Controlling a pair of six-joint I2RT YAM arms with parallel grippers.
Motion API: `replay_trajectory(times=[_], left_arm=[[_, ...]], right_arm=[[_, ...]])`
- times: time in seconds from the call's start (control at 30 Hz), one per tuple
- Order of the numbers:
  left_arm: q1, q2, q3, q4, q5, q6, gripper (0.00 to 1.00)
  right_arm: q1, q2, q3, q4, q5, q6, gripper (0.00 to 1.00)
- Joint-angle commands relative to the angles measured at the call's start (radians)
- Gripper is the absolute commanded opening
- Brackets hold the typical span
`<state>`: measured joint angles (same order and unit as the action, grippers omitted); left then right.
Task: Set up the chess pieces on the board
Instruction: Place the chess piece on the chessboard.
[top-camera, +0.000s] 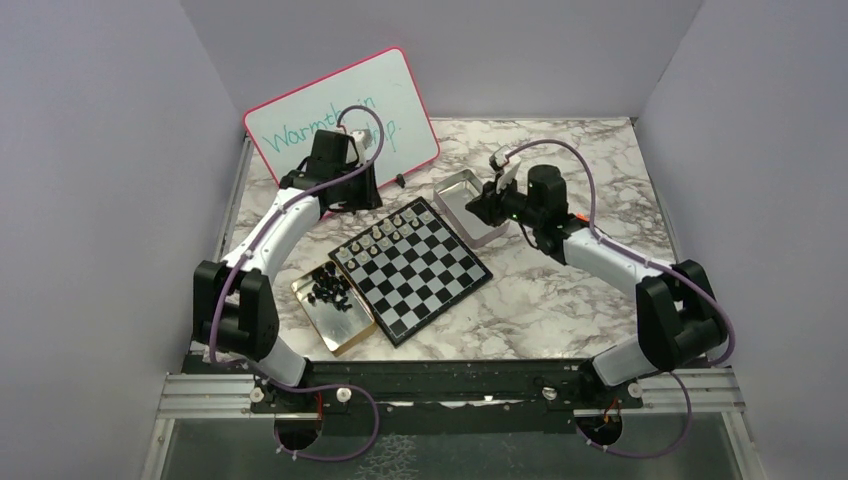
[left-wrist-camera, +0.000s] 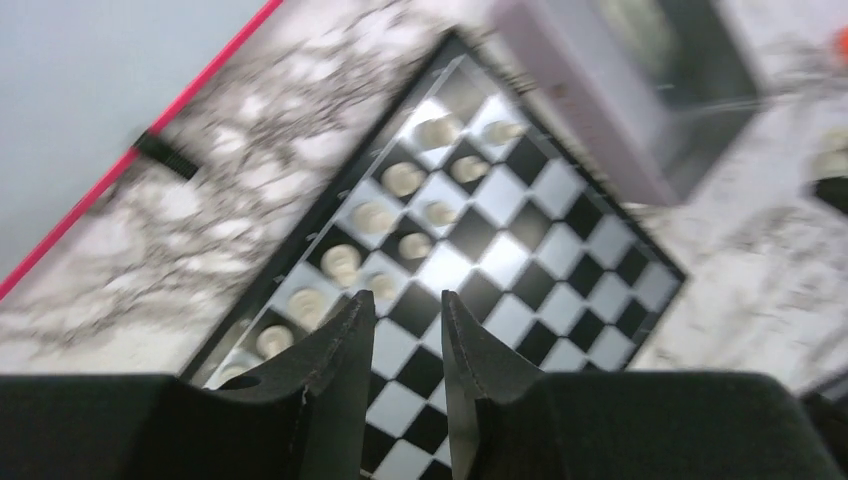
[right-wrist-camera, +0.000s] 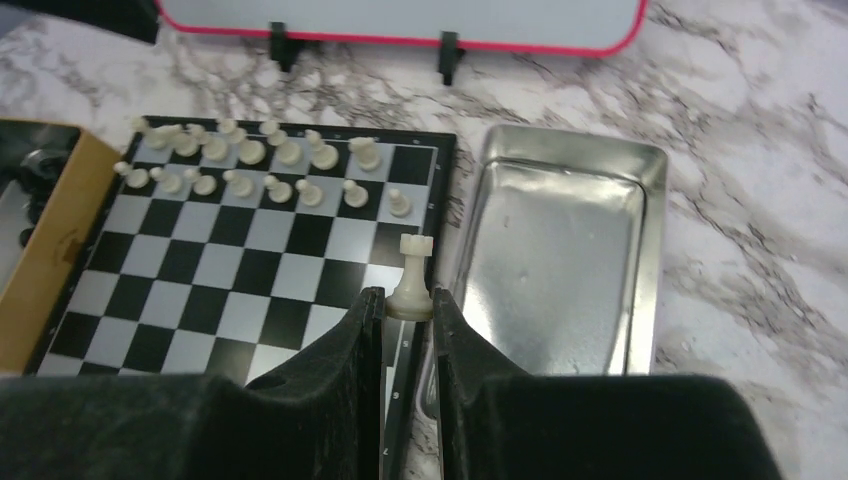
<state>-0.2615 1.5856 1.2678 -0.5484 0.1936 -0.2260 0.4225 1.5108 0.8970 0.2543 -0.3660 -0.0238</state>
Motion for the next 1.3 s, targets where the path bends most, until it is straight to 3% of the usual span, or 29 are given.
replay_trajectory(times=[0.0, 0.17, 0.37, 0.83, 1.03, 1.27], left_arm=[[0.002, -0.087, 0.044, 0.153, 0.360, -0.076, 0.32], [-0.005, -0.116, -0.010, 0.308, 0.582, -0.185, 0.33], [-0.028, -0.135, -0.112, 0.505, 0.709, -0.310, 0.45], [-0.096, -0.114, -0.169, 0.573, 0.741, -0.377, 0.51], [-0.112, -0.105, -0.162, 0.573, 0.729, -0.382, 0.41], [-0.115, -0.093, -0.159, 0.559, 0.728, -0.386, 0.19]], right_arm=[[0.009, -0.071, -0.064, 0.250, -0.253, -0.062, 0.05], [0.065, -0.104, -0.120, 0.346, -0.329, -0.150, 0.06], [0.117, -0.116, -0.114, 0.339, -0.309, -0.191, 0.06], [0.166, -0.139, -0.097, 0.329, -0.256, -0.208, 0.06], [0.168, -0.151, -0.110, 0.330, -0.238, -0.207, 0.05], [0.167, -0.151, -0.105, 0.299, -0.213, -0.218, 0.06]])
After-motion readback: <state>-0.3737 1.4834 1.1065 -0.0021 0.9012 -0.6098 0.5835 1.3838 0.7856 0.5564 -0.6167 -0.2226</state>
